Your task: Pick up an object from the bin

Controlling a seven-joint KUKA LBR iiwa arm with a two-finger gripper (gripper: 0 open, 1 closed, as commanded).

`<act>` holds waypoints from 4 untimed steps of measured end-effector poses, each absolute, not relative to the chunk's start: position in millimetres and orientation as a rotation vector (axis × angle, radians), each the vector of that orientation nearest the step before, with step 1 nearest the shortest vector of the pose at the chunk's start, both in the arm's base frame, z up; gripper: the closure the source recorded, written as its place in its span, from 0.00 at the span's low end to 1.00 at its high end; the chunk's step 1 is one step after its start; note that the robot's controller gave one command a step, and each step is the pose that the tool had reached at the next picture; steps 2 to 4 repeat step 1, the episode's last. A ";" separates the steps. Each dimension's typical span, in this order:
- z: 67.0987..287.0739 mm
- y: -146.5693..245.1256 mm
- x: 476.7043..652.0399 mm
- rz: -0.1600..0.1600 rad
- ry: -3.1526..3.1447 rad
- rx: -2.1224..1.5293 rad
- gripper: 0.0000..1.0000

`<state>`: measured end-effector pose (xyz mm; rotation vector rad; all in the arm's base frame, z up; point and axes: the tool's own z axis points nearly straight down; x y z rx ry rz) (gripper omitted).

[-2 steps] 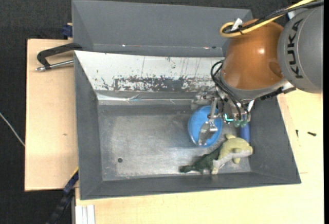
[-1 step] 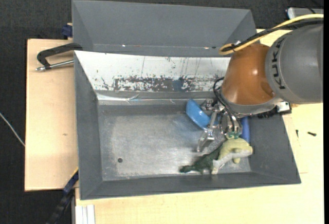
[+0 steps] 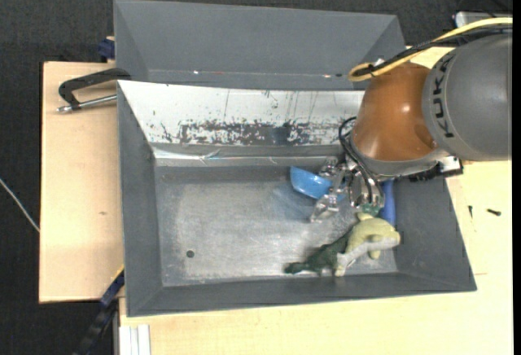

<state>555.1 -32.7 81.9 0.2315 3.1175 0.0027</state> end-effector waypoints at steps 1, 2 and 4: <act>216.6 -46.4 554.2 -0.001 3.122 0.163 1.00; 216.6 -46.4 554.2 -0.001 3.122 0.163 1.00; 216.6 -46.4 554.2 -0.001 3.122 0.163 1.00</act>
Offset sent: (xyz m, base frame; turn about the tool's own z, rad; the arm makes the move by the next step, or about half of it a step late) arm -0.0039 -0.0137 0.1286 -0.0442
